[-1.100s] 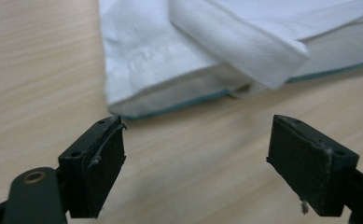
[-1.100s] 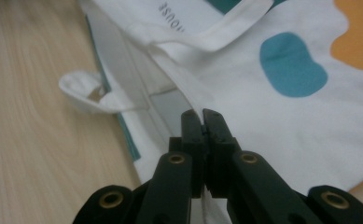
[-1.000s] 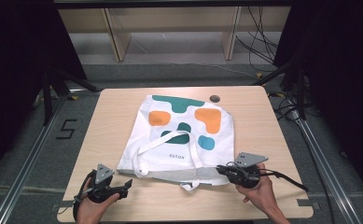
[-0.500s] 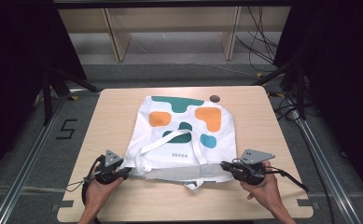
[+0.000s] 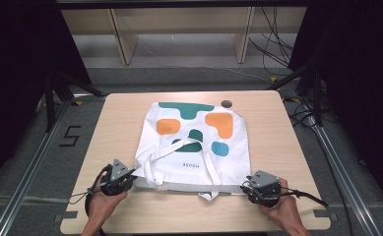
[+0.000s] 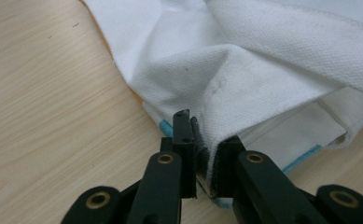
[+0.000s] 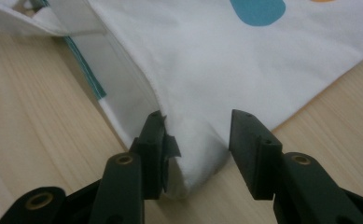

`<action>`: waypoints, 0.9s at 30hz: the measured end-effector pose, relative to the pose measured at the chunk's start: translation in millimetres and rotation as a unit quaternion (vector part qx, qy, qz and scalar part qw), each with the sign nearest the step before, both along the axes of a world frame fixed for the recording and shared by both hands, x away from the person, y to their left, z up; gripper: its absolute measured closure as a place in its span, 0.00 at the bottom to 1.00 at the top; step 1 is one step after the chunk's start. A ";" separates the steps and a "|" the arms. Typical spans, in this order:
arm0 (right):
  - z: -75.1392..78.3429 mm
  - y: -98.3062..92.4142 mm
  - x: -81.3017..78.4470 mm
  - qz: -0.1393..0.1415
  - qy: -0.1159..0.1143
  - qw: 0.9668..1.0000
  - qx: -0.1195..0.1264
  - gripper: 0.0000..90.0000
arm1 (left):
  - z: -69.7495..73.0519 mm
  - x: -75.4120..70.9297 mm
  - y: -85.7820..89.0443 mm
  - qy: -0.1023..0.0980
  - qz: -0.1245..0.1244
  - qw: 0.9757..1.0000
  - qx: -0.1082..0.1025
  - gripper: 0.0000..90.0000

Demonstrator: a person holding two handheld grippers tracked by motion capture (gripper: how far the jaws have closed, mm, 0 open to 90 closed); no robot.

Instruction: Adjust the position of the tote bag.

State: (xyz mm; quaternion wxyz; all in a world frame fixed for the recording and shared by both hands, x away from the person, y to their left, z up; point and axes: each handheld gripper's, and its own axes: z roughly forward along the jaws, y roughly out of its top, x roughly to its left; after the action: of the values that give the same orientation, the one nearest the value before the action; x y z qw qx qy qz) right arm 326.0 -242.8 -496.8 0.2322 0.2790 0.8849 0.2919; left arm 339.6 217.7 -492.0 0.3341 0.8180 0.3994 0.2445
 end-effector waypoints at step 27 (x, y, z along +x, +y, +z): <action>139.9 -38.9 28.7 0.009 -0.044 0.980 0.195 0.99 | 104.4 -46.0 -19.4 -0.110 -0.079 0.988 -0.070 0.95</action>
State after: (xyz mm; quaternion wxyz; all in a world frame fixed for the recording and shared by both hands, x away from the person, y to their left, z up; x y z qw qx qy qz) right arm 354.7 -281.7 -356.9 0.2099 0.2978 0.8023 0.4729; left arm 293.6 198.3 -387.6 0.4506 0.7895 0.3106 0.2778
